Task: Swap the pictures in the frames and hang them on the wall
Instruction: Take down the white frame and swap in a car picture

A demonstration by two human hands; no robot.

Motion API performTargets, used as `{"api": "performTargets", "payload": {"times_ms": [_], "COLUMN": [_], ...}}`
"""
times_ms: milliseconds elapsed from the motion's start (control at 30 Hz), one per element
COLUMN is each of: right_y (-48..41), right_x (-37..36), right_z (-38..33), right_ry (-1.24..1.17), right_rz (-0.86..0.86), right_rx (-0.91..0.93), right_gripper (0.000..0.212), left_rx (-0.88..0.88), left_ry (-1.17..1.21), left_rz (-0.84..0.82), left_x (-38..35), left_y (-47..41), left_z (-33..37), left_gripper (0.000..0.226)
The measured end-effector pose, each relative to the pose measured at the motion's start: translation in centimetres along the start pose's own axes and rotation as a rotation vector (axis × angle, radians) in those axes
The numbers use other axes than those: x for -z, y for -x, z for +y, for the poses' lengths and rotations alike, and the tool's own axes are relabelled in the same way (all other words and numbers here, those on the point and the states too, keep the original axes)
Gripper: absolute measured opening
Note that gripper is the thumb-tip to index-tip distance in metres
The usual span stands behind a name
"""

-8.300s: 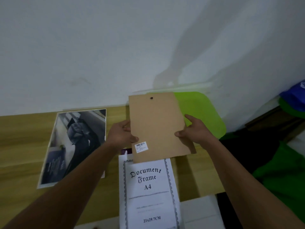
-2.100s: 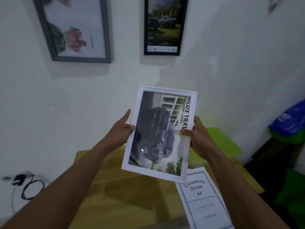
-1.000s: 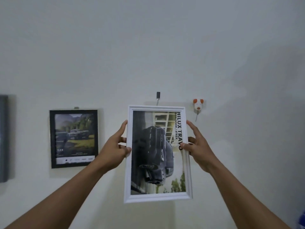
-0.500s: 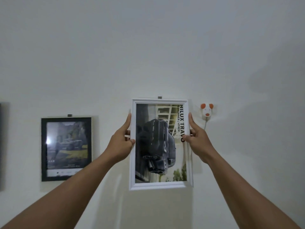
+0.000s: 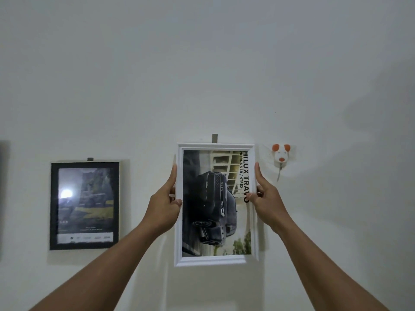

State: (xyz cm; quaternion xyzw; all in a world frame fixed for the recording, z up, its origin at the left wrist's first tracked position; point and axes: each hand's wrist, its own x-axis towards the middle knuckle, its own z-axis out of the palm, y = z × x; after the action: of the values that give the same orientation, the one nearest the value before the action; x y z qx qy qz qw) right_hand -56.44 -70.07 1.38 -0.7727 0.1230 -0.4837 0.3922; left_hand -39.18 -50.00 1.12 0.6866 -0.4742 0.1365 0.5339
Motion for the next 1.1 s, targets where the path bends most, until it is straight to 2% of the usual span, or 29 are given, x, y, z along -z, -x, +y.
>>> {"api": "performTargets", "payload": {"times_ms": [233, 367, 567, 833, 967, 1100], "right_y": [0.3, 0.2, 0.3, 0.2, 0.2, 0.3], "right_x": [-0.6, -0.8, -1.0, -1.3, -1.4, -1.4], "right_z": [0.3, 0.7, 1.5, 2.5, 3.0, 3.5], "right_ry": [0.026, 0.057, 0.091, 0.291, 0.542, 0.654], "right_rz": [0.059, 0.138, 0.199, 0.251, 0.272, 0.328], "right_rx": [0.011, 0.03, 0.065, 0.138, 0.156, 0.158], "right_gripper": [0.089, 0.072, 0.071, 0.074, 0.074, 0.071], "left_rx": [-0.002, -0.012, -0.017, -0.043, -0.079, -0.096], "left_ry": [-0.06, -0.119, -0.11, -0.168, -0.182, -0.212], "left_rz": [0.067, 0.126, 0.166, 0.229, 0.254, 0.262], "left_x": [-0.4, -0.7, -1.5, -2.4, -2.2, -2.2], "left_y": [-0.1, -0.4, -0.9, -0.7, -0.6, -0.5], "left_z": [0.1, -0.7, -1.5, -1.7, -2.0, -2.1], "left_gripper": [0.089, 0.09, 0.091, 0.088, 0.084, 0.082]}}
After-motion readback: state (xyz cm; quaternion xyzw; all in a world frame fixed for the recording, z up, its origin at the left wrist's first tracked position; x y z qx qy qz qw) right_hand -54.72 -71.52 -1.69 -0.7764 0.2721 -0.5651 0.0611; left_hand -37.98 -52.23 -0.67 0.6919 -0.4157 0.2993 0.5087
